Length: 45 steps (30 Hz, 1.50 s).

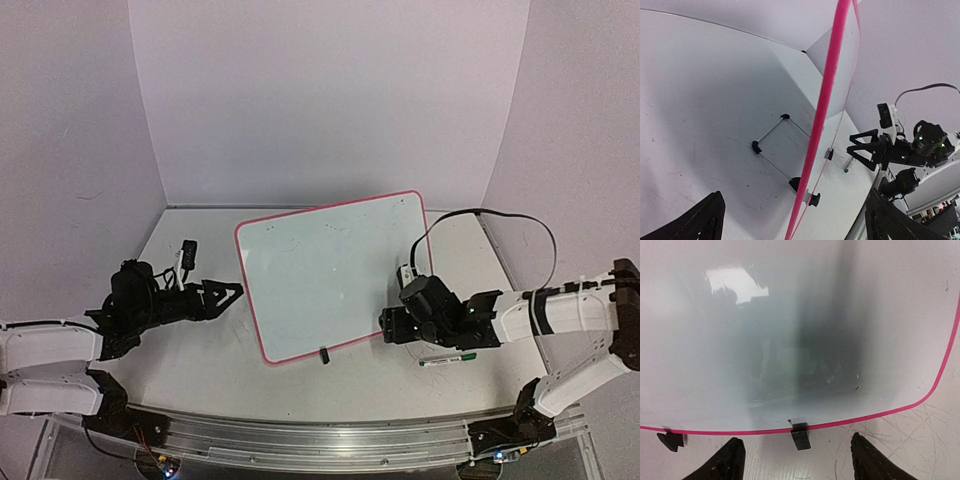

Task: Write a sentence on the whiteboard
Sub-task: Pick up the whiteboard marker from the center of the board.

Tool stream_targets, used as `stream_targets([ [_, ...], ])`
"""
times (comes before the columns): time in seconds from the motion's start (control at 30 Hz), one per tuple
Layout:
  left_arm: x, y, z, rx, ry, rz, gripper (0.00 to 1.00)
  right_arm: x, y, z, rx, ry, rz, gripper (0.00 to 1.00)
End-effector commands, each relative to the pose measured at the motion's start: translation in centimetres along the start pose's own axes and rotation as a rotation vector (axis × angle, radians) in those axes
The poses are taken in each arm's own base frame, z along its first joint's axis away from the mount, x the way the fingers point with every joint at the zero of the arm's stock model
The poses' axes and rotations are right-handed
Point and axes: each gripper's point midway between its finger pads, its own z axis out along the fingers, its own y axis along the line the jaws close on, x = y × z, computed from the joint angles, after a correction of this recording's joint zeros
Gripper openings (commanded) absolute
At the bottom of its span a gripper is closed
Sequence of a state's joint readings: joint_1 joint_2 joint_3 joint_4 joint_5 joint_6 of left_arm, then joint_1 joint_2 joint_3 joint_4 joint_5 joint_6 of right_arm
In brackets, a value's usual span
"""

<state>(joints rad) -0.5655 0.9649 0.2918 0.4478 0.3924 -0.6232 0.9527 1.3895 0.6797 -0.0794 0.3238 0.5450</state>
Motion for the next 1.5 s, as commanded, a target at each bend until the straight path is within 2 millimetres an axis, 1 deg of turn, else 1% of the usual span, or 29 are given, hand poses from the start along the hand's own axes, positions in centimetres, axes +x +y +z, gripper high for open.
stream_targets([
  [0.0, -3.8, 0.7, -1.8, -0.165, -0.112, -0.069, 0.99, -3.0, -0.9, -2.0, 0.047, -0.091, 0.019, 0.88],
  [0.03, -4.1, 1.2, -2.3, -0.208, -0.126, -0.09, 0.99, -3.4, -1.1, -2.3, 0.058, -0.108, 0.0, 0.96],
  [0.07, -4.7, 1.1, -2.7, -0.229, -0.139, -0.108, 0.99, -3.9, -1.4, -2.7, 0.068, -0.129, -0.013, 0.98],
  [0.13, -5.4, 1.2, -3.3, -0.276, -0.151, -0.129, 0.99, -4.6, -1.2, -3.5, 0.044, -0.147, -0.054, 0.98],
  [0.2, -5.9, 1.0, -3.6, -0.297, -0.151, -0.146, 0.99, -5.4, -1.0, -4.3, 0.021, -0.169, -0.053, 0.98],
  [0.33, -6.3, 0.7, -3.2, -0.302, -0.148, -0.156, 0.99, -4.7, -0.9, -4.8, -0.04, -0.136, -0.023, 0.98],
  [0.43, -7.0, 0.5, -3.1, -0.315, -0.17, -0.138, 0.99, -4.1, -0.9, -5.4, -0.084, -0.112, 0.01, 0.98],
  [0.5, -7.6, 0.3, -3.0, -0.321, -0.176, -0.13, 0.99, -3.9, -1.9, -5.9, -0.05, -0.105, 0.061, 0.98],
  [0.6, -8.5, -0.8, -3.0, -0.297, -0.183, -0.125, 0.99, -2.9, -1.6, -6.0, -0.076, -0.05, 0.121, 0.98],
  [0.67, -8.8, -1.5, -3.0, -0.276, -0.174, -0.108, 1.0, -2.1, -2.1, -5.9, -0.033, 0.006, 0.173, 0.98],
  [0.73, -8.8, -1.6, -3.0, -0.288, -0.155, -0.093, 0.99, -1.1, -3.4, -5.9, 0.052, 0.056, 0.252, 0.98],
  [0.8, -9.0, -1.7, -3.0, -0.315, -0.123, -0.068, 0.99, 0.7, -5.2, -6.1, 0.161, 0.12, 0.388, 0.98],
  [0.87, -8.9, -1.8, -3.0, -0.331, -0.089, -0.052, 0.99, 2.7, -6.4, -6.5, 0.24, 0.175, 0.537, 0.98],
  [0.93, -8.7, -2.4, -2.8, -0.304, -0.063, -0.038, 0.99, 4.5, -7.4, -7.0, 0.301, 0.208, 0.706, 0.98],
  [1.03, -8.7, -3.6, -2.9, -0.254, -0.039, -0.007, 0.99, 6.8, -8.1, -6.9, 0.336, 0.224, 0.893, 0.98],
  [1.1, -8.8, -4.4, -3.2, -0.229, -0.038, 0.004, 0.99, 7.2, -8.7, -6.9, 0.363, 0.196, 0.992, 0.98],
  [1.2, -9.5, -5.4, -3.8, -0.211, -0.043, 0.019, 1.0, 6.7, -9.3, -6.9, 0.388, 0.138, 1.064, 0.97],
  [1.27, -10.2, -6.3, -4.4, -0.203, -0.05, 0.03, 0.99, 7.3, -9.6, -6.8, 0.408, 0.137, 1.101, 0.96],
  [1.3, -10.6, -6.7, -4.7, -0.199, -0.056, 0.037, 0.99, 7.6, -9.8, -6.7, 0.421, 0.133, 1.108, 0.93],
  [1.37, -11.5, -7.6, -5.5, -0.193, -0.078, 0.062, 0.99, 7.4, -10.2, -6.3, 0.434, 0.103, 1.095, 0.84],
  [1.47, -12.4, -7.8, -6.5, -0.235, -0.095, 0.105, 0.99, 7.6, -11.0, -5.5, 0.5, 0.106, 1.052, 0.8],
])
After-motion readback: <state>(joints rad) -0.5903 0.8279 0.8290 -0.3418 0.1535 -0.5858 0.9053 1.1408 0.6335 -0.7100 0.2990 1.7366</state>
